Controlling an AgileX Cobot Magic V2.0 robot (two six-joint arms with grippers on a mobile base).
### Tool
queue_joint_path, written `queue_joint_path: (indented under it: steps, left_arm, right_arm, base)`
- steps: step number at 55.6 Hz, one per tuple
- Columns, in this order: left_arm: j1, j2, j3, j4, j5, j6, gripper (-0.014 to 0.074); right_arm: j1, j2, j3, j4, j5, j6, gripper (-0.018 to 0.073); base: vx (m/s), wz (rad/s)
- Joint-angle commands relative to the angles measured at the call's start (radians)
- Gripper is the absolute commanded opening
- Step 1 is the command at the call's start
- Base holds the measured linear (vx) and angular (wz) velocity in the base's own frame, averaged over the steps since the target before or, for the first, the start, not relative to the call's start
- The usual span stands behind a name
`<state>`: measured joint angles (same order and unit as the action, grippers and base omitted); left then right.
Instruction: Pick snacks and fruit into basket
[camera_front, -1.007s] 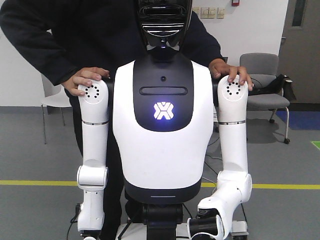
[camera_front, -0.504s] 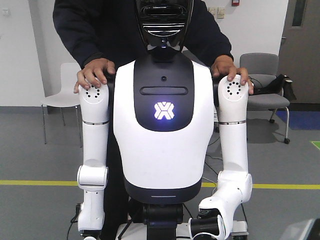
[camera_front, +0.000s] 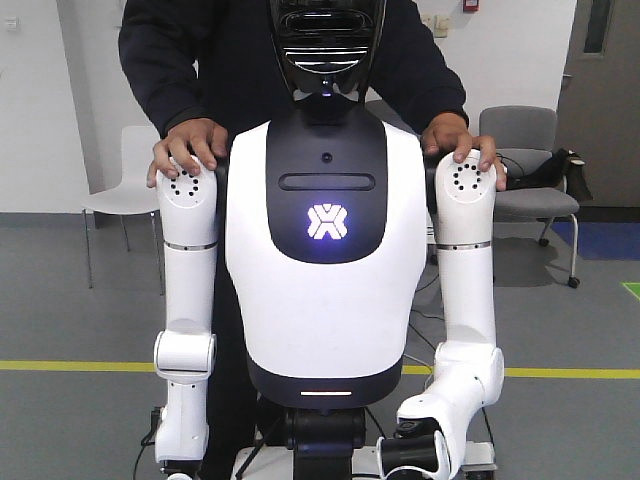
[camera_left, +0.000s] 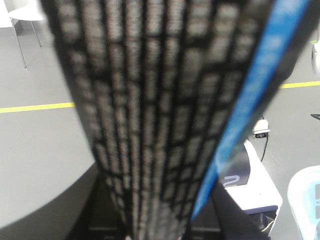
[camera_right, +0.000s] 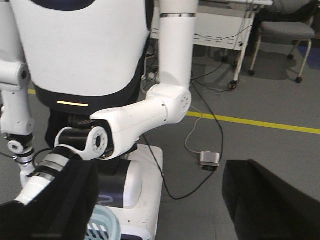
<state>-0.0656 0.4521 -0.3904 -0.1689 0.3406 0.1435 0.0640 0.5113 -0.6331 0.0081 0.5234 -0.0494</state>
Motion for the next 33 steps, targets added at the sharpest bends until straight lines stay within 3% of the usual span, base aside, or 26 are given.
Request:
queue_joint_path:
  steps: [1,16,24,28,33]
  left_arm:
    - [-0.001,0.003,-0.036,-0.007,-0.096,-0.010,0.0151]
    - [-0.001,0.003,-0.036,-0.009,-0.118,-0.010,0.0151]
    - [-0.026,0.003,-0.036,-0.061,-0.117,0.001,0.0151]
    - [-0.059,0.003,-0.036,-0.117,-0.105,0.061,0.0151]
    - [-0.111,0.003,-0.036,-0.242,-0.102,0.200,0.0151]
  right_arm:
    - [-0.023,-0.005,-0.029,-0.014,-0.068,0.001,0.0564]
    - [-0.023,-0.005,-0.029,0.009,-0.068,0.001,0.0564]
    - [-0.023,-0.005,-0.029,0.038,-0.068,0.010,0.0564]
    - [-0.023,-0.005,-0.029,0.055,-0.068,0.009,0.0564]
    - [-0.023,-0.005,-0.029,0.051,-0.068,0.009,0.0564]
  base:
    - [0.00,0.00]
    - [0.00,0.00]
    - [0.00,0.00]
    - [0.00,0.00]
    - [0.00,0.00]
